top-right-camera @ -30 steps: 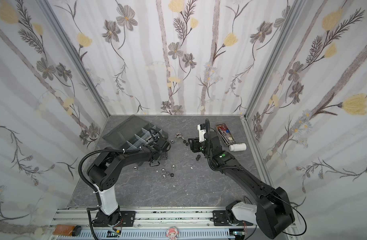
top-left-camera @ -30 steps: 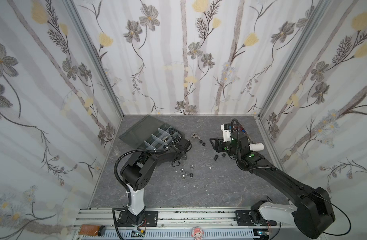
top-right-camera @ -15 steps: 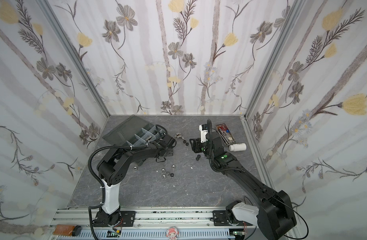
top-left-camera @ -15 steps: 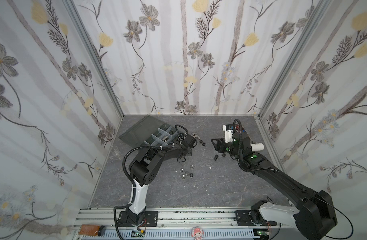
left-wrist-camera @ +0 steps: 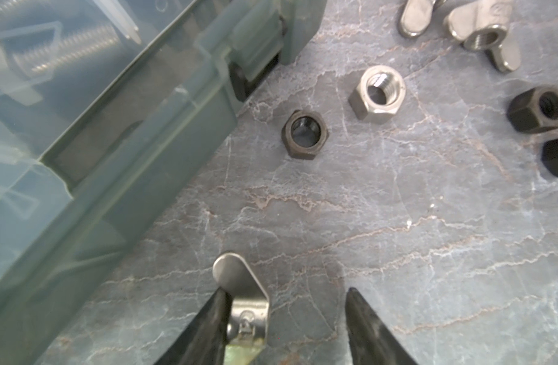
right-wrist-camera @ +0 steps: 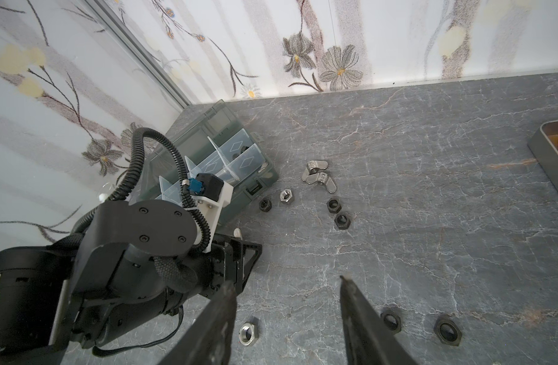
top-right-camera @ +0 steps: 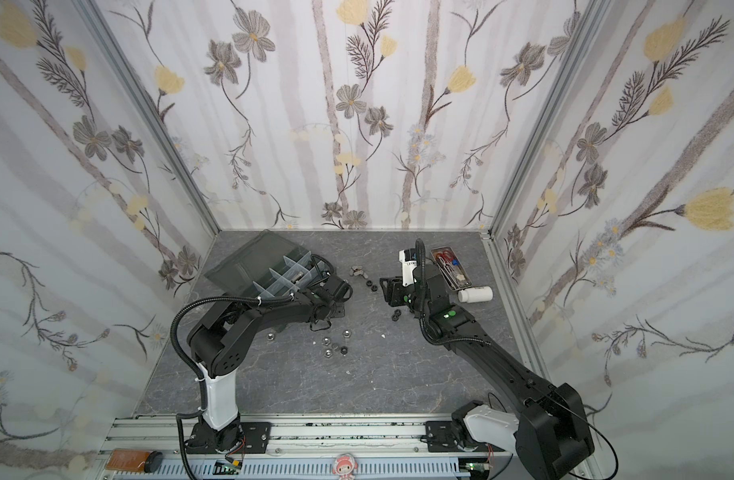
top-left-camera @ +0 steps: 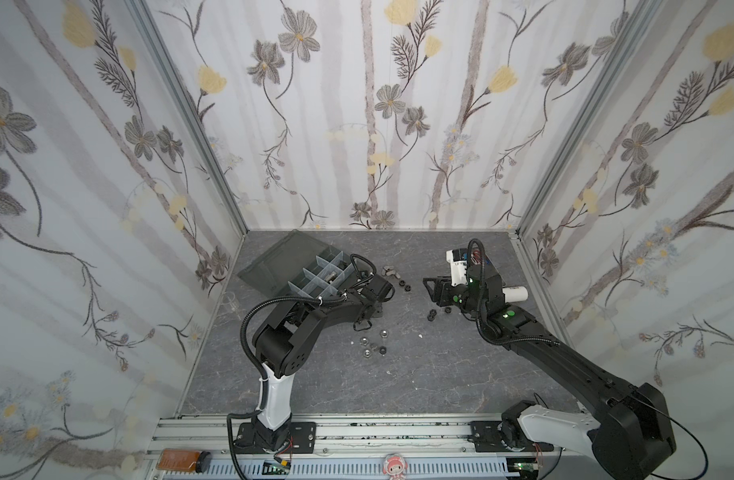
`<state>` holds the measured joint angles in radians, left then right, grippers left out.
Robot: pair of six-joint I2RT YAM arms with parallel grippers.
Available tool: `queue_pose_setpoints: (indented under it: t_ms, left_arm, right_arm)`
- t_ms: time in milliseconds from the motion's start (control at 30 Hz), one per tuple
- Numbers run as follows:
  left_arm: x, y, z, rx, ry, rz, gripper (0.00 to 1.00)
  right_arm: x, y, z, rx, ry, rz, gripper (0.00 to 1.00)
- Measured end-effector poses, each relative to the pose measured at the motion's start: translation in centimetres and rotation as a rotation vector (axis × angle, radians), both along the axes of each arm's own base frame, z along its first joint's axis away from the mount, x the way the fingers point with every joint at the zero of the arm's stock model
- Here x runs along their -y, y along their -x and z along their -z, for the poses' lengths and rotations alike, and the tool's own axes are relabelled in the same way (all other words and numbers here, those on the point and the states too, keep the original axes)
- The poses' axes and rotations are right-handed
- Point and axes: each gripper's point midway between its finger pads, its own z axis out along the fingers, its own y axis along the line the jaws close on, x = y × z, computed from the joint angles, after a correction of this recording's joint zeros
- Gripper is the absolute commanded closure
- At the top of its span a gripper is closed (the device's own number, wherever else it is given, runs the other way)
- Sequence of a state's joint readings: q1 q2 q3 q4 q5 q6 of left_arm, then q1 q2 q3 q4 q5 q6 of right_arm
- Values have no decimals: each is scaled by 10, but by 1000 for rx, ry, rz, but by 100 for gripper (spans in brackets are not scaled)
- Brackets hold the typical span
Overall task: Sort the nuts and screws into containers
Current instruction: 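Grasp the silver wing nut beside the box with the left gripper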
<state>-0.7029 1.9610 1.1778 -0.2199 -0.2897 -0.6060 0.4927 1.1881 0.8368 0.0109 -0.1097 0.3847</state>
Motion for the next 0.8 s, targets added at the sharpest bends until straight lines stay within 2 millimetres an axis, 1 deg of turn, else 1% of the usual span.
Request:
queue_pose_setpoints:
  t_ms: [233, 433, 600, 733, 800]
  left_arm:
    - [1, 1, 0, 3, 0, 2, 62]
    - [5, 1, -1, -11, 10, 10, 78]
    - [9, 2, -3, -26, 22, 19, 84]
    - [9, 7, -7, -42, 25, 26, 85]
    - [8, 8, -14, -41, 29, 28, 85]
  right_arm:
    - [-2, 2, -2, 2, -7, -11, 46]
    - [-1, 2, -2, 3, -8, -11, 46]
    - [-1, 3, -5, 9, -12, -11, 46]
    - [-1, 3, -4, 6, -13, -10, 45]
    - [-1, 4, -3, 4, -12, -10, 46]
